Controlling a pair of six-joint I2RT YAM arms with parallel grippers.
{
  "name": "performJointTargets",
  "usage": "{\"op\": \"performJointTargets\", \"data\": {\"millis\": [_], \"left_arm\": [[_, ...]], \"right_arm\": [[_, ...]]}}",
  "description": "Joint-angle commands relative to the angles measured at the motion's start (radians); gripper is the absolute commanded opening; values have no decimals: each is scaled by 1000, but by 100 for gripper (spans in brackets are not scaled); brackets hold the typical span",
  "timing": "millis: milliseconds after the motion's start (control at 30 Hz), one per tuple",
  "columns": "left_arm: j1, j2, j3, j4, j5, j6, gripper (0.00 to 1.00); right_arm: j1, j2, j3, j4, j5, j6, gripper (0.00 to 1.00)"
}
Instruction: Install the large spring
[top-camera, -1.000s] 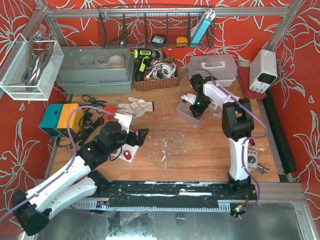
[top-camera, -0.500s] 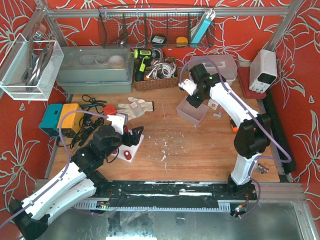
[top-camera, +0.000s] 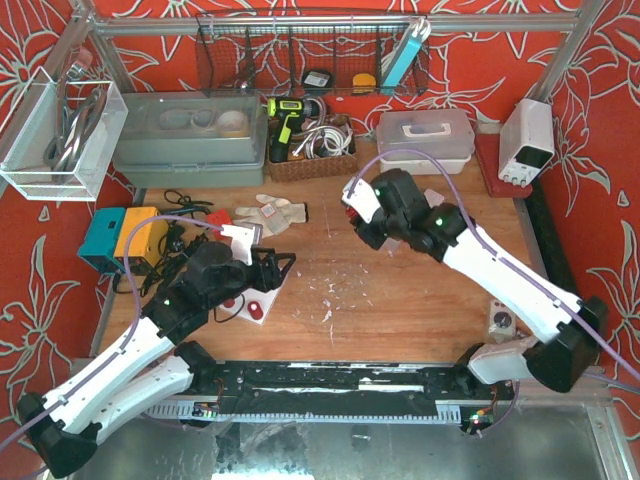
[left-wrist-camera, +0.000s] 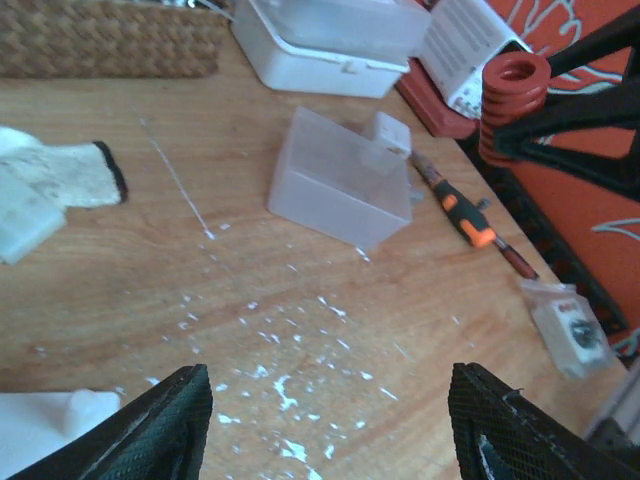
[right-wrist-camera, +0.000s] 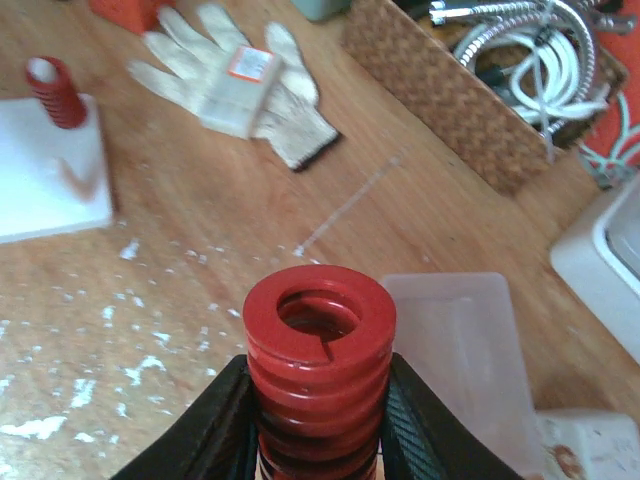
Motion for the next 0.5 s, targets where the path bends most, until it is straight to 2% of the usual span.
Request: {"op": "performJointTargets", "data": {"millis": [0, 167, 467], "left_arm": [[2, 17, 30, 10, 150, -79, 64], [2, 40, 46, 13, 201, -82, 51], [2, 146, 92, 35, 243, -58, 48]], "right_arm": [[60, -112, -162, 245, -37, 73, 0], [104, -203, -364, 445, -111, 134, 0], [236, -198, -565, 719, -138, 169, 0]]}}
